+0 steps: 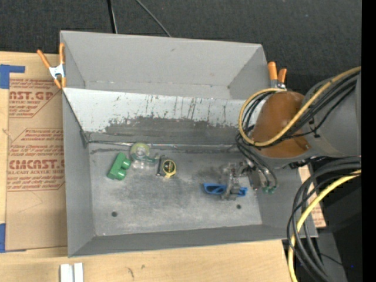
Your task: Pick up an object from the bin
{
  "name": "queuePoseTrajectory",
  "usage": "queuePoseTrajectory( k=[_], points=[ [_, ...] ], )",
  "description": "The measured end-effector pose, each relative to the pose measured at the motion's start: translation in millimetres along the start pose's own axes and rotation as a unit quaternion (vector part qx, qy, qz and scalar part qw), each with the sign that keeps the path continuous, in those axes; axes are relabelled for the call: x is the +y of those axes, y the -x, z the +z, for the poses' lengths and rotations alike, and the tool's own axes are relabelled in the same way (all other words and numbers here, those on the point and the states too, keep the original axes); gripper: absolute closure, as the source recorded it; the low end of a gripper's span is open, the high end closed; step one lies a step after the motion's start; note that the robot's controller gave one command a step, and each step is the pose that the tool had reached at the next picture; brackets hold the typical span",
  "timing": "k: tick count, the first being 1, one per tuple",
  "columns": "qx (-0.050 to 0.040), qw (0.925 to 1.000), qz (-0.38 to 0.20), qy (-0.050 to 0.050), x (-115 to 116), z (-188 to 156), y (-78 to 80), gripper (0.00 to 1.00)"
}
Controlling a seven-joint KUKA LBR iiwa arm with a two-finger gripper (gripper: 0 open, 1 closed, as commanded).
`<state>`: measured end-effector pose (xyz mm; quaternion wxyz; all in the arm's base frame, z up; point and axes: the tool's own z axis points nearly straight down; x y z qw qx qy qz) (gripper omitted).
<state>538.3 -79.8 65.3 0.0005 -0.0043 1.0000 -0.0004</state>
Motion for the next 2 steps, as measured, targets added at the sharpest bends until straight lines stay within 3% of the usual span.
queuePoseTrajectory(
  k=[1,2],
  points=[
    [-0.0009,1.0,0.0,0.0,0.2,-20.3,0.7,1.0],
    [-0.0044,1.0,-0.001,-0.001,0.4,-126.2,2.8,1.0]
  ],
)
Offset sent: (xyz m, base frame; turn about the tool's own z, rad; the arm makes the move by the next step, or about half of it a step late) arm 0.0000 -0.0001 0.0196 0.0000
